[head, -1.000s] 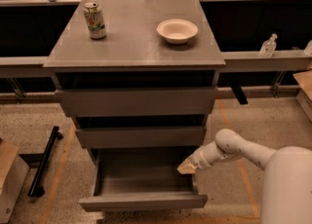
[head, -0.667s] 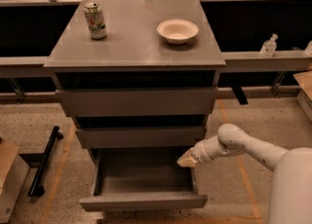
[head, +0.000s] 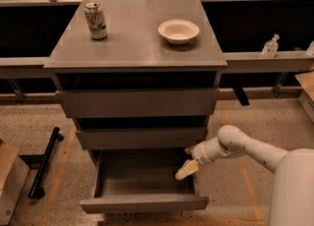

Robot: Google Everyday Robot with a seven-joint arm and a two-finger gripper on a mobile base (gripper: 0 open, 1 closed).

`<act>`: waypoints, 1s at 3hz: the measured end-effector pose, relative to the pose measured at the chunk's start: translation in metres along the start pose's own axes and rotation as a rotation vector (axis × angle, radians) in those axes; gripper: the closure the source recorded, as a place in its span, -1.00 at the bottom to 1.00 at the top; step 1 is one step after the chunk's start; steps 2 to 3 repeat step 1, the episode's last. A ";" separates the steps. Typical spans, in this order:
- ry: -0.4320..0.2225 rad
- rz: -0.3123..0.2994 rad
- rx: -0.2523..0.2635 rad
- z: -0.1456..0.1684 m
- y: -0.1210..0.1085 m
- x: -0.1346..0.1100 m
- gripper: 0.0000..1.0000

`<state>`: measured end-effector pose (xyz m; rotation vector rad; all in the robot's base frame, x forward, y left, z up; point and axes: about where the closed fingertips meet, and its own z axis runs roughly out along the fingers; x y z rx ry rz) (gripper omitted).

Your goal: Open bottom drawer

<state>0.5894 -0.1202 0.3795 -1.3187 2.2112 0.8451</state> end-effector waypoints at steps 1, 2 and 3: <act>0.000 0.000 0.000 0.000 0.000 0.000 -1.00; 0.000 0.000 0.000 0.000 0.000 0.000 -1.00; 0.000 0.000 0.000 0.000 0.000 0.000 -1.00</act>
Offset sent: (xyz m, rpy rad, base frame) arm 0.0000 0.0000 0.0000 0.0000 0.0000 0.0000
